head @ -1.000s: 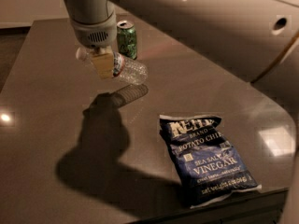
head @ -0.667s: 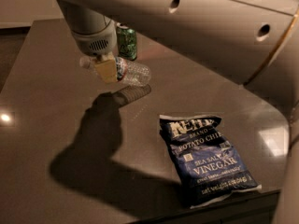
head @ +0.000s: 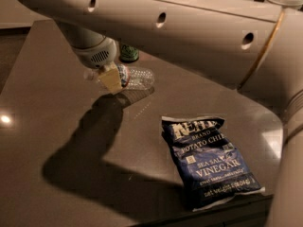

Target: Knock water bottle over

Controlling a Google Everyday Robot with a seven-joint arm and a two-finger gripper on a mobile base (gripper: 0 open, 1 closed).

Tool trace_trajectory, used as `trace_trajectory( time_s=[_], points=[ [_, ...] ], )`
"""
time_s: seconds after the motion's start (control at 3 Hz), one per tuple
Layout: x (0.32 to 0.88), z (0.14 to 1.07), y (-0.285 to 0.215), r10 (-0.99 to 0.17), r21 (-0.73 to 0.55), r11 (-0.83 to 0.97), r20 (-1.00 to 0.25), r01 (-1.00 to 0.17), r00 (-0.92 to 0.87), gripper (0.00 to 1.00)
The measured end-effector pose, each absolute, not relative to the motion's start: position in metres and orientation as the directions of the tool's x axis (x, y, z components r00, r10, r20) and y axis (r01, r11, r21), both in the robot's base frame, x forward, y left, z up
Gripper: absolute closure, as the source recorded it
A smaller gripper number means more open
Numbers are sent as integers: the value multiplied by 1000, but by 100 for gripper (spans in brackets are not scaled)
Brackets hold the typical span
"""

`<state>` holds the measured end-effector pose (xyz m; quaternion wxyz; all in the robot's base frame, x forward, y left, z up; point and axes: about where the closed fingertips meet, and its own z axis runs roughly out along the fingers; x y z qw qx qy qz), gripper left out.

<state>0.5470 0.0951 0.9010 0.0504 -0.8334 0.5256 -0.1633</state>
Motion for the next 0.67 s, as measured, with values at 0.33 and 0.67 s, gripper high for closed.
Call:
trace_trajectory(
  time_s=[0.33, 0.67],
  points=[
    [539, 889, 93, -864, -214, -491, 243, -844, 441, 12],
    [528, 878, 90, -839, -170, -529, 248, -831, 483, 0]
  ],
)
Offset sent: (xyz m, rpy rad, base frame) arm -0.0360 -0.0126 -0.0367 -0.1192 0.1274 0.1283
